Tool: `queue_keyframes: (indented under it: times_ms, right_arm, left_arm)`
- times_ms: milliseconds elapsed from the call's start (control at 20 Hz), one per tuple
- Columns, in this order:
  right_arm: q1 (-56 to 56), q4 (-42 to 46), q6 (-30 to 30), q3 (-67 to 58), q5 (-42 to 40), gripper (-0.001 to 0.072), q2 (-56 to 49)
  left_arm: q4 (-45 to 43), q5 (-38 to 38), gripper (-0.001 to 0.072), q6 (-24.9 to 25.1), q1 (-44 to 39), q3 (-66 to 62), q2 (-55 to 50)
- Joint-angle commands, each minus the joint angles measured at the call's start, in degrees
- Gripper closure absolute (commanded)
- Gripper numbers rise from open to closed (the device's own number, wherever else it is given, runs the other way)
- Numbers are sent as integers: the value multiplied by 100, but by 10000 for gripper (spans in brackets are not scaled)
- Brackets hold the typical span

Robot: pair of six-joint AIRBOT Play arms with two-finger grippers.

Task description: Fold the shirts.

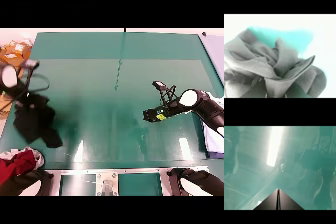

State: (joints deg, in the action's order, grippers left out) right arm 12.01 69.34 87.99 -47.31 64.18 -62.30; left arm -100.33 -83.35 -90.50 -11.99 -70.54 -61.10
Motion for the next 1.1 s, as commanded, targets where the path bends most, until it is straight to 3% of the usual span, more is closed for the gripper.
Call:
queue_keyframes:
  times_ms: [0, 200, 350, 400, 450, 500, 550, 600, 650, 850, 1050]
  right_arm:
    - [7, -149, 7, 0, -177, 693, 2]
    - [4, -439, -4, -122, 15, 693, 4]
    - [-133, -417, -20, -643, 422, 693, 7]
    - [-227, -396, -20, -872, 496, 693, 7]
    - [-361, -308, -20, -1156, 614, 693, 7]
    - [-503, -168, -20, -1425, 741, 687, 7]
    - [-673, 13, -20, -1681, 837, 552, 7]
    - [-866, 173, -20, -1869, 890, 341, 4]
    - [-1060, 256, -20, -1950, 890, 257, 4]
    - [-1849, 267, -11, -1587, 881, 261, -205]
    - [-2441, -28, -11, -654, 466, 262, -577]
  left_arm:
    - [728, 391, 682, 28, -1091, -1222, 2]
    - [1631, 1668, 682, 42, -2024, -1222, -365]
    - [2524, 1906, 669, 251, -2297, -1222, -1182]
    - [2712, 1875, 346, 249, -2297, -1222, -1464]
    - [2704, 1790, 74, 247, -2269, -1224, -1670]
    - [2702, 1652, 67, 254, -2188, -1224, -1805]
    - [2664, 1460, 67, 291, -2022, -1224, -1864]
    - [2647, 1263, 66, 378, -1821, -1224, -1856]
    - [2634, 1043, 67, 402, -1547, -1224, -1827]
    - [2634, 378, 67, 402, -389, -1196, -1814]
    - [2747, 855, 67, 400, 435, -669, -1836]
